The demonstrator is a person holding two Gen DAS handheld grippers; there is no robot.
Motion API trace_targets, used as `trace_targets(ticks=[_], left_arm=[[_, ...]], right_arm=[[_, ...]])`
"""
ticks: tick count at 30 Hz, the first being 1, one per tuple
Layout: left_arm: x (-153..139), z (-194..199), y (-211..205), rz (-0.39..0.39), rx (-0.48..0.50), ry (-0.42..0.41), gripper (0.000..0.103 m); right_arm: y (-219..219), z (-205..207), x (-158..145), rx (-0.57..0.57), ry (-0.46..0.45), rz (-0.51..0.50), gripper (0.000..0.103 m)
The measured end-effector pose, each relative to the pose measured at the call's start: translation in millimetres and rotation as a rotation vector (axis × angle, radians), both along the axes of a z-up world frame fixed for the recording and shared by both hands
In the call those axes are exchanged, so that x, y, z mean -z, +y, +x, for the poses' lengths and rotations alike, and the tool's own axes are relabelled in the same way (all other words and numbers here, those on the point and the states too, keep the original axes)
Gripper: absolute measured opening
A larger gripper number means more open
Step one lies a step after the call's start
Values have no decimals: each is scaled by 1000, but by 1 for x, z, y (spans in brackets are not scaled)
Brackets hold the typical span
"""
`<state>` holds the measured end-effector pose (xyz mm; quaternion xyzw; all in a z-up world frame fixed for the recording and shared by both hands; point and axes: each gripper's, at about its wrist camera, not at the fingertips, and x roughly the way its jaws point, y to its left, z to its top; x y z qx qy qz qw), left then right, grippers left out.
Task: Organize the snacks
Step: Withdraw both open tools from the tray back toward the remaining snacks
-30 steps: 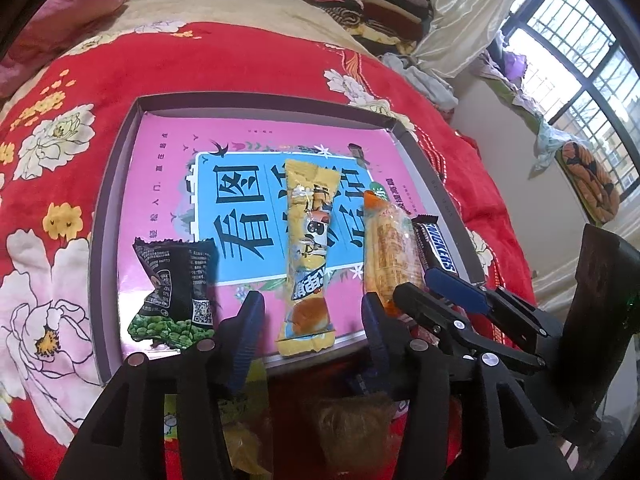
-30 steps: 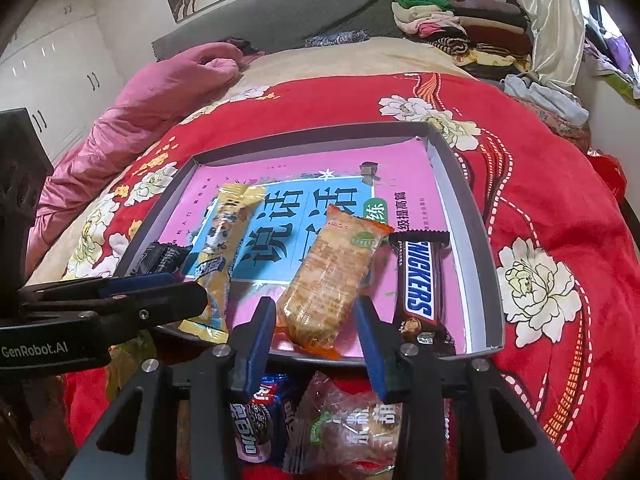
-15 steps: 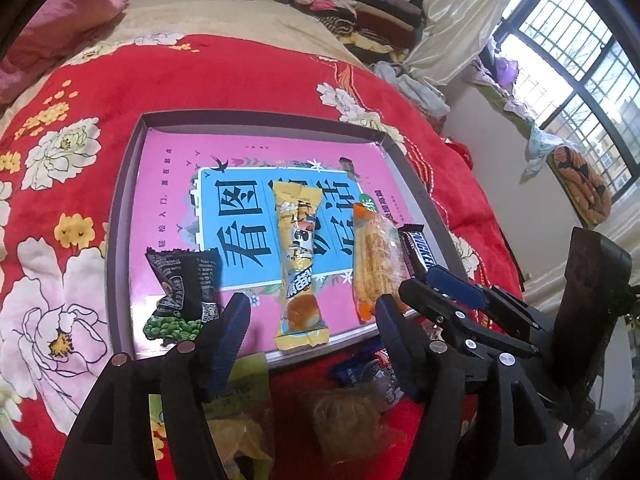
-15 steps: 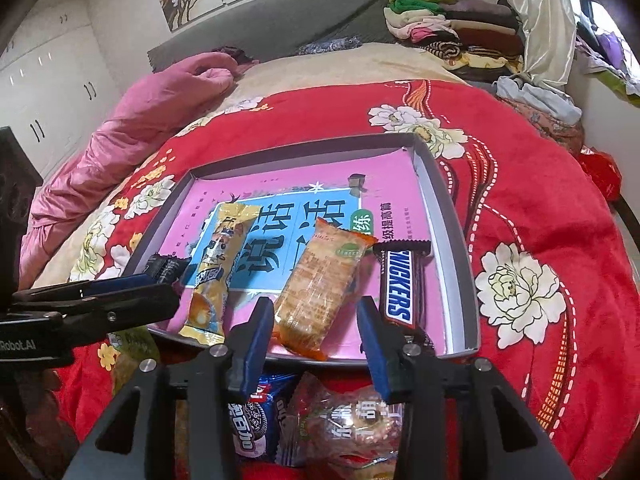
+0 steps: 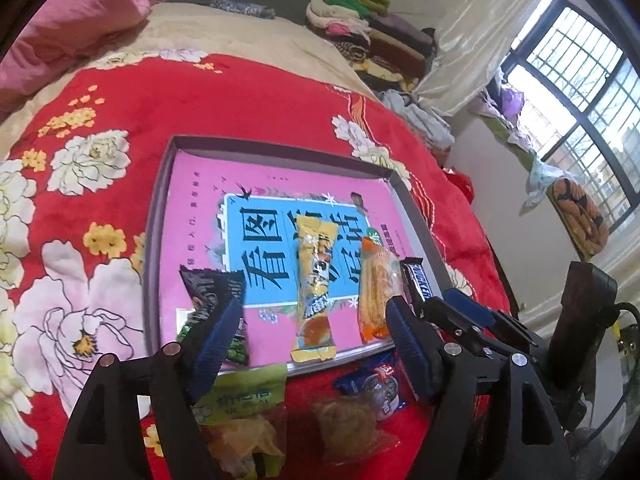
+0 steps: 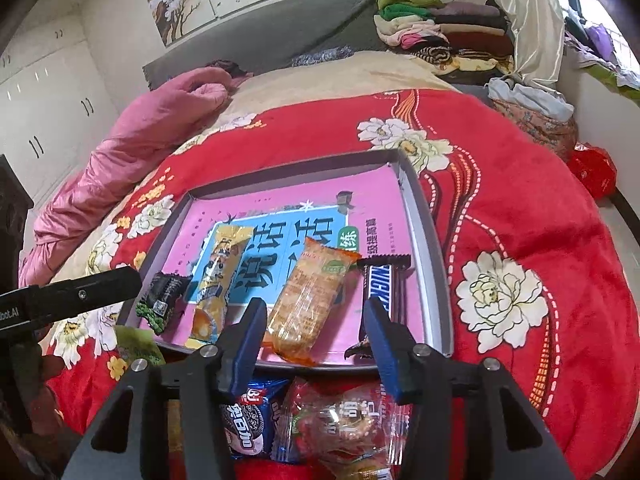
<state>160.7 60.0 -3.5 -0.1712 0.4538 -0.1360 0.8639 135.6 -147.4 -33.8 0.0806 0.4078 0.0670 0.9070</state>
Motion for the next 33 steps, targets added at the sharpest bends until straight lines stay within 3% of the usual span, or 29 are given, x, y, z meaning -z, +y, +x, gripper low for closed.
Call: trace_targets(ticks=[23,33], left_arm=[[-23,-42,-3,23,-37,-57,79],[-49,-63,-16,41,-37,-92,79]], right_arm=[[6,-29,-37,-3,-115,-39,68],[9,-46,-55,-21,-166,-37,74]])
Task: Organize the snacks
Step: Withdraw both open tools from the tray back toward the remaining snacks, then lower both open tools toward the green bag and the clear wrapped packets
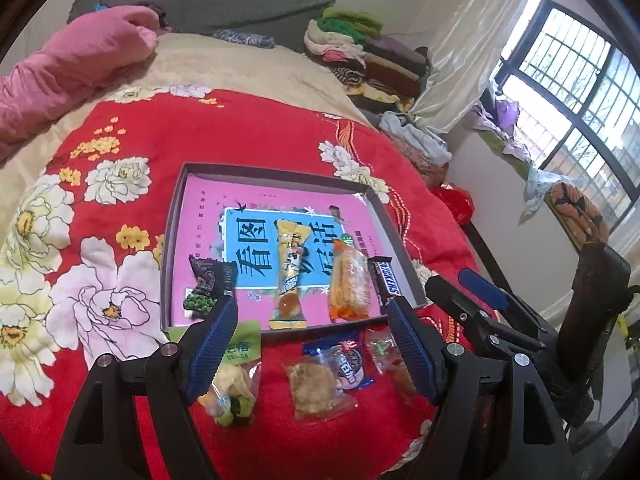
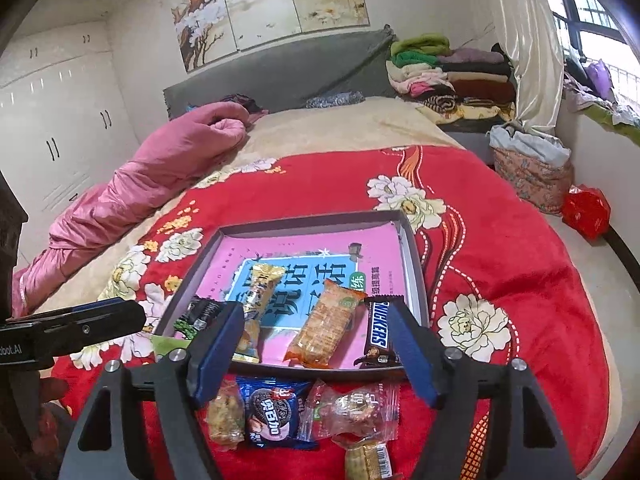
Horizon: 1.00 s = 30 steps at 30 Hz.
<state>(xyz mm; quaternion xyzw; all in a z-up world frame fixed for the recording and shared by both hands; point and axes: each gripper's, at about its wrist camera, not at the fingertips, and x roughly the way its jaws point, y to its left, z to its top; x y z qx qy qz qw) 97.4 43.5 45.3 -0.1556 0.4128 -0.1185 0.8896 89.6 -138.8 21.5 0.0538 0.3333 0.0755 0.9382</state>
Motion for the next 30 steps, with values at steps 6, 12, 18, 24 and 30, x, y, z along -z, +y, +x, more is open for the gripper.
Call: trace_targets(ticks=[6,12,18,24,30], left_arm=[[-19,-14,-9,31,10,-54,79],[-24,-21,-15,46,8,-47,79],[-25,-30,-19,47,-3,-18,79],[-32,-42,-18,45,-30,-8,79],[-37,-50,-25,46,-23,-8,79]], right_arm=[[0,-9,-8,-9,-15,-1,75],[-7,-18,-16,-15,-34,21,78],[-10,-28,-21,-27,-46,33,79],[-16,-36,-27,-20,-54,43,80],[-18,-50,-33,-29,-60,43,83]])
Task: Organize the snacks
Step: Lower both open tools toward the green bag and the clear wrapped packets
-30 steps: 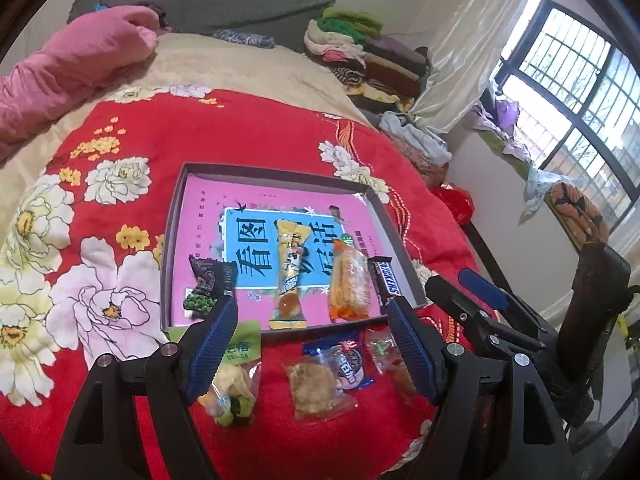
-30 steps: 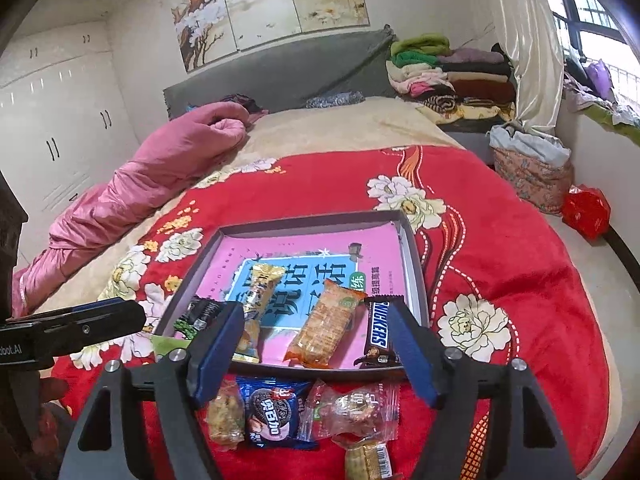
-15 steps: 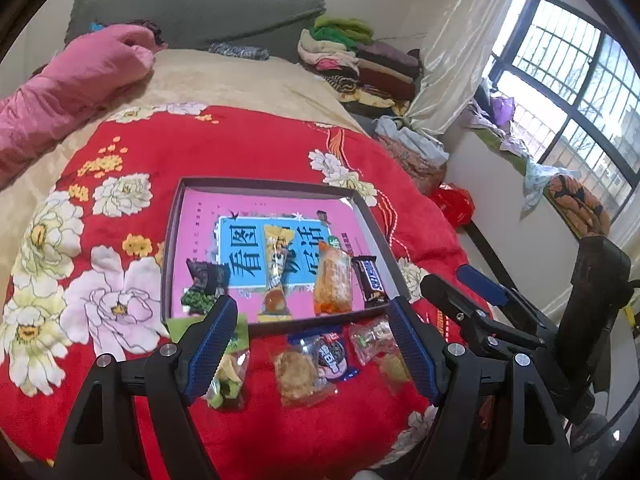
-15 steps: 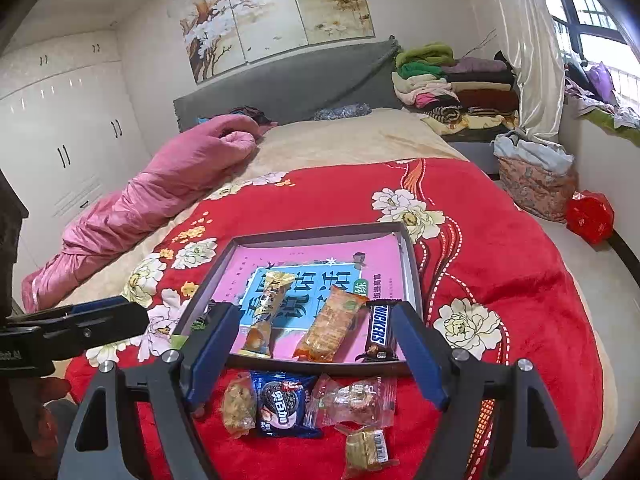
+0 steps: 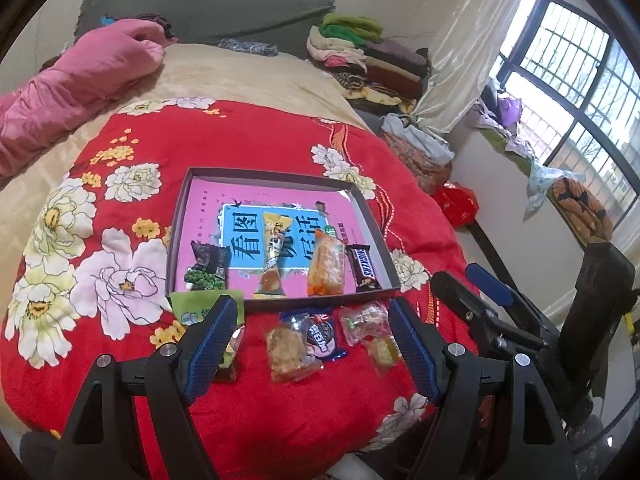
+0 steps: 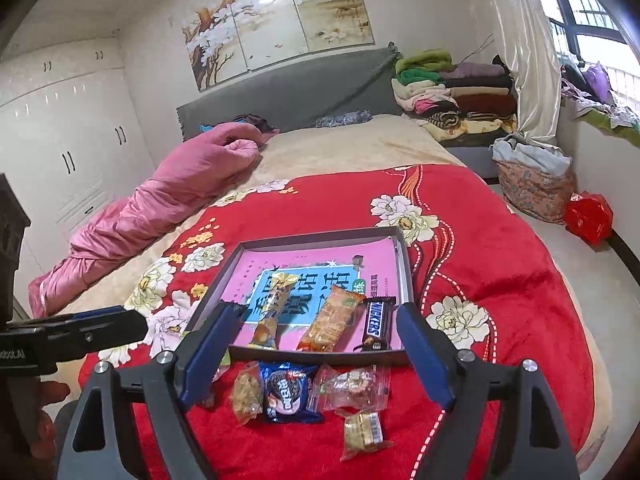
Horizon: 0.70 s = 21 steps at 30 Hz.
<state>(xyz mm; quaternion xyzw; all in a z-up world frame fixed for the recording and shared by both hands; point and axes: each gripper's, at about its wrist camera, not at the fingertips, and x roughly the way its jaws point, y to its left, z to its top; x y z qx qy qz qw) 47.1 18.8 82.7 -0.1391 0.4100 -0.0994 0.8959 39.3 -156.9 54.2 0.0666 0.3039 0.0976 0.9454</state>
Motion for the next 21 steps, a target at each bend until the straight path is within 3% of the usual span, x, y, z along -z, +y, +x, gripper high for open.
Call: trace_targets(ticks=[21], left_arm=[[-4,-12,-15,43,14,-8,79]], right_arm=[[-1,-21,6,-29,7,9,86]])
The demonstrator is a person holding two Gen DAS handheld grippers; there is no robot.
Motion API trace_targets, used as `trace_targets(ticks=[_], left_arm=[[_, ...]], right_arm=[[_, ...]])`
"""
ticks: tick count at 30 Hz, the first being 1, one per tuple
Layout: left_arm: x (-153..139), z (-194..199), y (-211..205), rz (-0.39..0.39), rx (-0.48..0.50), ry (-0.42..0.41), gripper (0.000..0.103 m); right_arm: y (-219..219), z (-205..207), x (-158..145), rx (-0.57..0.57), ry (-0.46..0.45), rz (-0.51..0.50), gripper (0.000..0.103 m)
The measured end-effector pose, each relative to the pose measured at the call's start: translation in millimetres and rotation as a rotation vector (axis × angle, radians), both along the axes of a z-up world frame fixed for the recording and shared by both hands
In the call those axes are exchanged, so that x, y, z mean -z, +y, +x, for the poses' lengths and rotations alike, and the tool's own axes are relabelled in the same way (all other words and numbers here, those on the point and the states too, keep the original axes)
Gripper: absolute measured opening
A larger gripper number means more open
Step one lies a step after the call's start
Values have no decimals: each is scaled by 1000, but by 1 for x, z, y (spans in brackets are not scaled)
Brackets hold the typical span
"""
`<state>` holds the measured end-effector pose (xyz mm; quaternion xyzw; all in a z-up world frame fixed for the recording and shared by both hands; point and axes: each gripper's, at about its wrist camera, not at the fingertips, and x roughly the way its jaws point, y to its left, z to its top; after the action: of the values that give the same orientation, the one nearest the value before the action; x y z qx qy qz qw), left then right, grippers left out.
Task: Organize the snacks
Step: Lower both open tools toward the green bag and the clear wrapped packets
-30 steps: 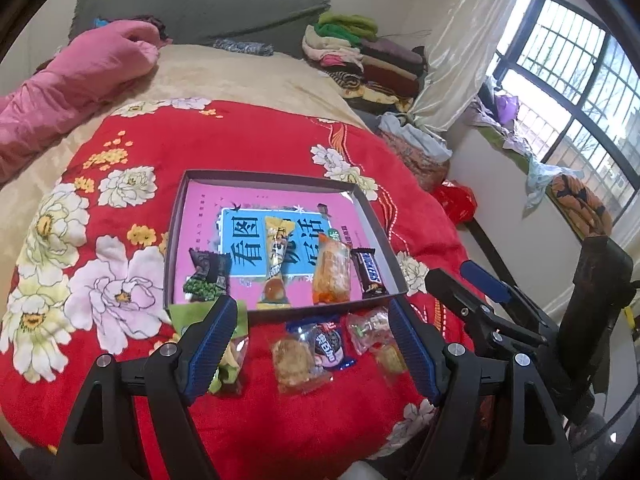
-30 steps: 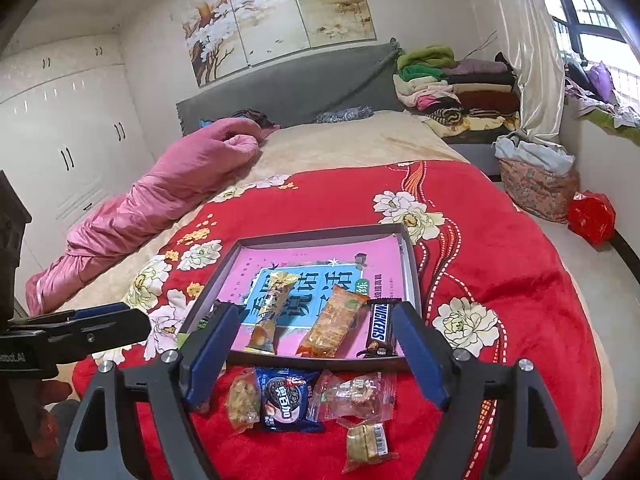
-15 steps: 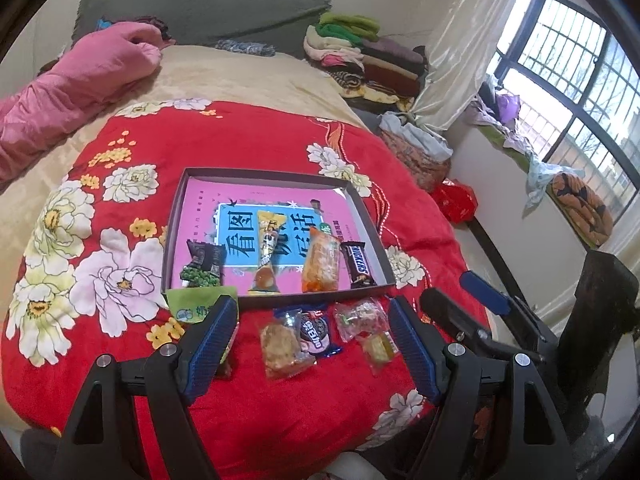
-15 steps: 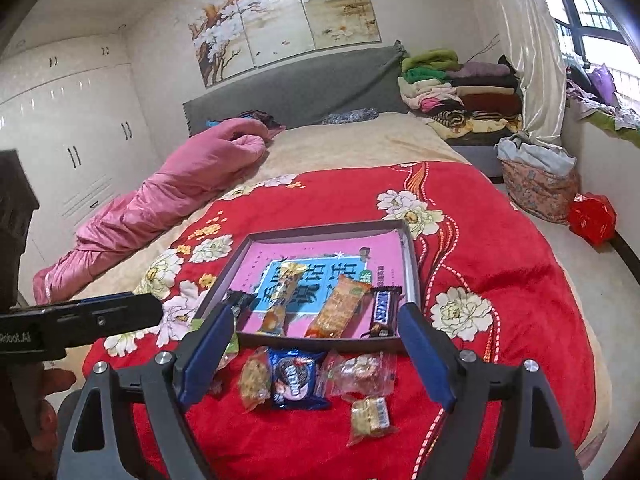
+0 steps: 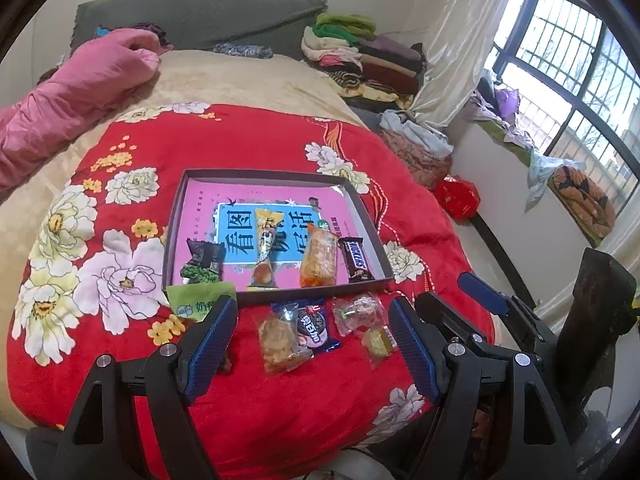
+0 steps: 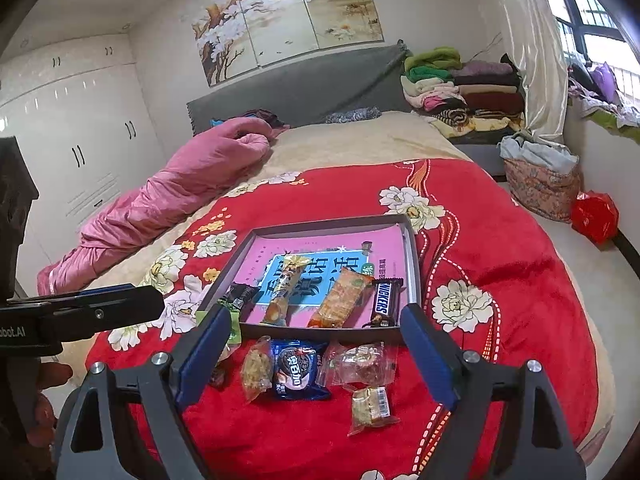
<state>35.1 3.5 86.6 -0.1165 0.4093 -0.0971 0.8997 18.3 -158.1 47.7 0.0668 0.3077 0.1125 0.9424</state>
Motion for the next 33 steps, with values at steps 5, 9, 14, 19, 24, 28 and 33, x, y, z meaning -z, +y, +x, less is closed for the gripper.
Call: trace_targets(ticks=[5,9,14,19,24,28,33], left_arm=[[7,5,-2,4,12,8,79],[16,6,-4,15,11,27,79],[27,7,-3,32,6,54,79],[40,8,-2,27,6,83,79],[53,8,1,35,10,109,79],[64,6,6,40,3,140,79],[75,5,9,29,8,166,79]], right_arm=[[-8,0,11,5,10,5,88],[-12,4,25,10,39,5,88],[-16,3,34,11,45,-14,88],[-19,3,41,6,54,-39,89],[-21,4,52,2,86,-36,89],[-21,6,61,-3,113,-42,89],[-20,6,65,-10,123,-48,89]])
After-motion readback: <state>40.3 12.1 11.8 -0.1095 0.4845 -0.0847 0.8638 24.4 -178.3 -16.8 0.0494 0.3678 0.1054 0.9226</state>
